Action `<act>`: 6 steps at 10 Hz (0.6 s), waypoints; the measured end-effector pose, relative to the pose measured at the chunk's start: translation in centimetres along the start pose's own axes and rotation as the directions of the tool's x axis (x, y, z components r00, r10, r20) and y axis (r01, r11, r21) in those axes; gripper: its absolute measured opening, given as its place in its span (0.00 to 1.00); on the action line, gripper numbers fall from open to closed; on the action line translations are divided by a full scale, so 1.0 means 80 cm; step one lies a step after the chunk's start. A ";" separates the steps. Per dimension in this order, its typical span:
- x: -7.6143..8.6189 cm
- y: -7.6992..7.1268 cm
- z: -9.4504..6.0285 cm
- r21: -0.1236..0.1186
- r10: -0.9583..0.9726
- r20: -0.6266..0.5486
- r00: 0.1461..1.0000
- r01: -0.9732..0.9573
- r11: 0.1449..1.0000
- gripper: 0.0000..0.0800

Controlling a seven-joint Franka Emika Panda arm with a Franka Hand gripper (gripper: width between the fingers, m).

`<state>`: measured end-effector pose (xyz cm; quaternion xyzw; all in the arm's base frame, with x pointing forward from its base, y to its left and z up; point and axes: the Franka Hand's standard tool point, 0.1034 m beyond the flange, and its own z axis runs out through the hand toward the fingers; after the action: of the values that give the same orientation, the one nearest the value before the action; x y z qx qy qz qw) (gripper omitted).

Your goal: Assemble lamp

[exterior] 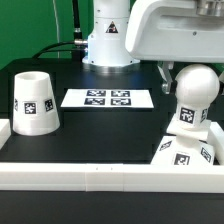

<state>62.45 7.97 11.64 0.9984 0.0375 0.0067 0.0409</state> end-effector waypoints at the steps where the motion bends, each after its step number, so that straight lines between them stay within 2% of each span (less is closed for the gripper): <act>1: 0.000 0.002 -0.001 -0.003 0.084 0.000 0.996 -0.084 0.996 0.72; 2: 0.000 0.001 -0.001 -0.014 0.119 -0.004 0.993 -0.119 0.993 0.72; 4: 0.001 0.002 -0.001 -0.013 0.128 -0.004 0.992 -0.128 0.992 0.72; 5: 0.001 0.001 -0.001 -0.013 0.127 -0.004 0.992 -0.127 0.992 0.82; 6: -0.002 0.002 -0.004 -0.012 0.127 -0.003 0.992 -0.127 0.992 0.86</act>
Offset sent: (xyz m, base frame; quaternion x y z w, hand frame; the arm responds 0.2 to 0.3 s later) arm 0.0000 0.0000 0.0000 0.0000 0.0000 0.0000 1.0000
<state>62.33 7.85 11.97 0.9985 -0.0260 0.0106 0.0466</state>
